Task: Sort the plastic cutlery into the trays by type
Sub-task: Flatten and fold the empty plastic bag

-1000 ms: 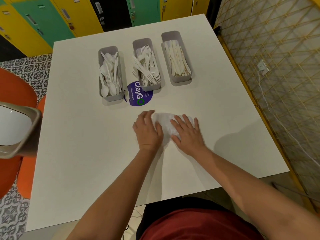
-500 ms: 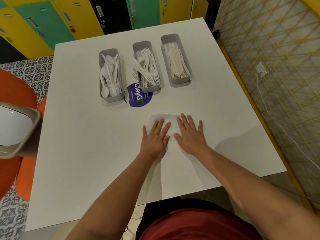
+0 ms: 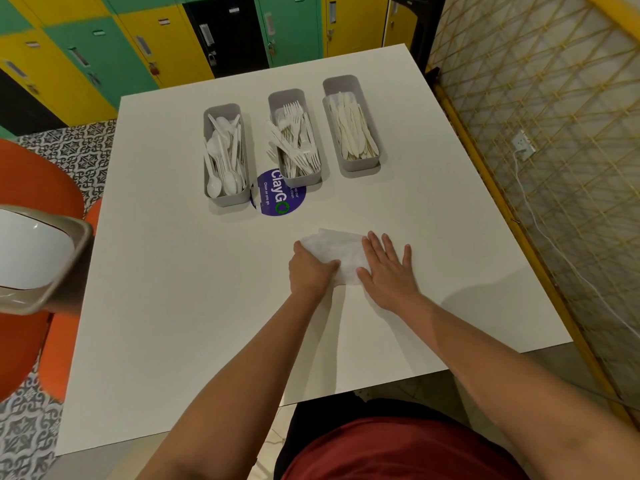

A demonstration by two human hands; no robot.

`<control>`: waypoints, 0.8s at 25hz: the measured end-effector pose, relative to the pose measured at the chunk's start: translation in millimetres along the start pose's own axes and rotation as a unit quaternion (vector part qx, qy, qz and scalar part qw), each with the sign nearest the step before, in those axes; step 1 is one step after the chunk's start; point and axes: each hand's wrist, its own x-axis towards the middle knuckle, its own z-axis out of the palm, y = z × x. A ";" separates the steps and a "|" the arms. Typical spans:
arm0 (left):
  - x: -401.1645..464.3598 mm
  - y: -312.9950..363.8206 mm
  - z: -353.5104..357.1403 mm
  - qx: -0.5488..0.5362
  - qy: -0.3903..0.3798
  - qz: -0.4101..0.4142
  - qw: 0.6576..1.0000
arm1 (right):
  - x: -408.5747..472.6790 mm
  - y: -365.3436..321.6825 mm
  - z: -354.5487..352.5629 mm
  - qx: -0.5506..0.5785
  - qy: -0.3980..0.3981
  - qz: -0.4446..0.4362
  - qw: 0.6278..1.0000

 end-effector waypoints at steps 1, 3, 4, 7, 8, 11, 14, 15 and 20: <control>2.5 0.2 -0.9 0.012 -0.016 -0.006 1.000 | 0.5 2.7 -0.9 -0.002 0.000 -0.008 1.000; 4.1 0.5 -2.2 -0.004 -0.038 -0.010 0.999 | 0.3 7.7 -0.8 -0.002 -0.004 -0.013 1.000; 2.4 2.9 -3.6 -0.025 -0.036 -0.004 0.999 | 0.1 8.7 -1.4 0.006 -0.001 -0.016 1.000; -7.0 11.3 -10.1 -0.106 0.072 0.070 0.989 | 0.4 -1.8 -11.4 0.188 0.087 0.001 0.978; -11.7 14.9 -14.6 -0.134 0.112 0.104 0.979 | 2.4 -8.3 -18.3 0.316 0.124 0.035 0.940; -13.9 12.4 -19.2 -0.084 0.131 0.302 0.941 | 5.7 -28.7 -53.7 0.671 0.035 0.138 0.728; -6.3 -3.5 -14.2 0.152 0.088 0.543 0.821 | 0.1 -26.6 -74.0 0.776 -0.145 0.157 0.593; -4.2 -8.4 -14.7 0.199 0.081 0.576 0.789 | -0.3 -22.7 -73.8 0.778 -0.156 0.165 0.585; -9.9 -18.4 -22.5 0.173 0.000 0.513 0.841 | 0.7 -19.3 -66.8 0.620 -0.107 0.125 0.767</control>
